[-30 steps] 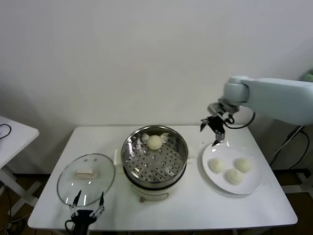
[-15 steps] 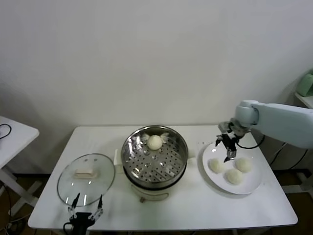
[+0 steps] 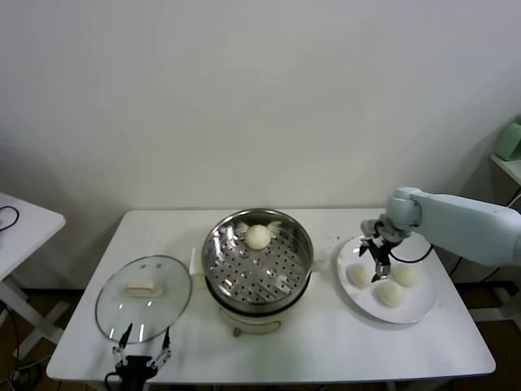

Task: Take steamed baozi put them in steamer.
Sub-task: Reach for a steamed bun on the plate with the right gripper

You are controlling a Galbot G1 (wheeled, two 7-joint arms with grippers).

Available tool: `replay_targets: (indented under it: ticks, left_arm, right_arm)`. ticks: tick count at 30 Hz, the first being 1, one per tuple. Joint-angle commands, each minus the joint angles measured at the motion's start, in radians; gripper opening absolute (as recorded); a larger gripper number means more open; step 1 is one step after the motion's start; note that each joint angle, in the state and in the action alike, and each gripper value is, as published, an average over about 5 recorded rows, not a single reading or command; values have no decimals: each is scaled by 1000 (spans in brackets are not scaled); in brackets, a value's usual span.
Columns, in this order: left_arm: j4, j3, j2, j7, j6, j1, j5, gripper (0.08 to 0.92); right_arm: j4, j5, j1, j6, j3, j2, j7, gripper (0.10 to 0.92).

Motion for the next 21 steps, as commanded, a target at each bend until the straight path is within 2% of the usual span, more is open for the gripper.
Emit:
replay_targets:
  ticks: [1,14,21]
  left_arm:
    - [3,-1,0,0,-2,-1,4,823]
    - [8,-1,1,-2,-5,-4,4,823]
    - [10,0,1,-2,-5,-6,4,823]
  right_arm:
    - [-52,-45,-85,-8,69,11,15,823]
    - [-54,-78,-113,-7,104,13,16,821]
    - [-50,-86,-119,2,126,11,13,709]
